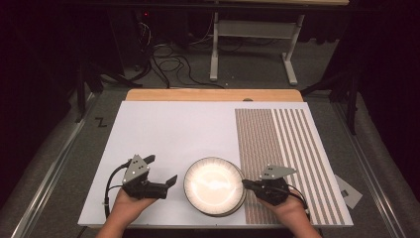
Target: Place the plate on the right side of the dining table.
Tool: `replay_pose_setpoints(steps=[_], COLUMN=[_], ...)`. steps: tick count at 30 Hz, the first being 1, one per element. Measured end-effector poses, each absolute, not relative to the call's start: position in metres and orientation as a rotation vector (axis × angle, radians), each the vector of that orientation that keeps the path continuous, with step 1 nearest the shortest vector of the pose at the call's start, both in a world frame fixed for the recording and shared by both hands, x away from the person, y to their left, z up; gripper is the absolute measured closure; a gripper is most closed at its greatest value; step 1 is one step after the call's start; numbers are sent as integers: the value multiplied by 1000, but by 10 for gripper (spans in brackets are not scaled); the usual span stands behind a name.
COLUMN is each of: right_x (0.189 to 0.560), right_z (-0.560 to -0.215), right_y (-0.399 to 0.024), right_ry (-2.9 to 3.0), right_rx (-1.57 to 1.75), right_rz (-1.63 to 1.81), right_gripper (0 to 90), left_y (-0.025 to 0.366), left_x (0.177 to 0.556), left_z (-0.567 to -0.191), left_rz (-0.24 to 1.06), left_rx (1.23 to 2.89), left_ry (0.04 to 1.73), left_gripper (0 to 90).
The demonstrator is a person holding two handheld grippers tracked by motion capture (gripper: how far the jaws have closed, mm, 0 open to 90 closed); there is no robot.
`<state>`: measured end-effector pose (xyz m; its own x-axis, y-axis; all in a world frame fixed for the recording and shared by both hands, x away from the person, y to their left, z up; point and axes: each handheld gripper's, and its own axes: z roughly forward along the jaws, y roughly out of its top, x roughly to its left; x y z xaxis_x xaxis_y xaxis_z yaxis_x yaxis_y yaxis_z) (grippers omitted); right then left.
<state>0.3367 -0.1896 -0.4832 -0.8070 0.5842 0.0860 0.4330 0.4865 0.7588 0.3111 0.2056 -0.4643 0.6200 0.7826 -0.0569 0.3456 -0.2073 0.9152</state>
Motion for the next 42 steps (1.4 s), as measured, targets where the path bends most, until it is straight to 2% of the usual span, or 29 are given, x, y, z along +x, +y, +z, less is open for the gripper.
replay_pose_setpoints(steps=[42], right_x=[328], right_z=[-488], right_y=[-166], right_ry=[2621], right_rx=[787], right_rz=[1185], right_gripper=[900], left_y=[206], left_x=[311], left_z=[-464], left_rz=[515], left_rx=[1802], left_ry=[912], left_gripper=[1])
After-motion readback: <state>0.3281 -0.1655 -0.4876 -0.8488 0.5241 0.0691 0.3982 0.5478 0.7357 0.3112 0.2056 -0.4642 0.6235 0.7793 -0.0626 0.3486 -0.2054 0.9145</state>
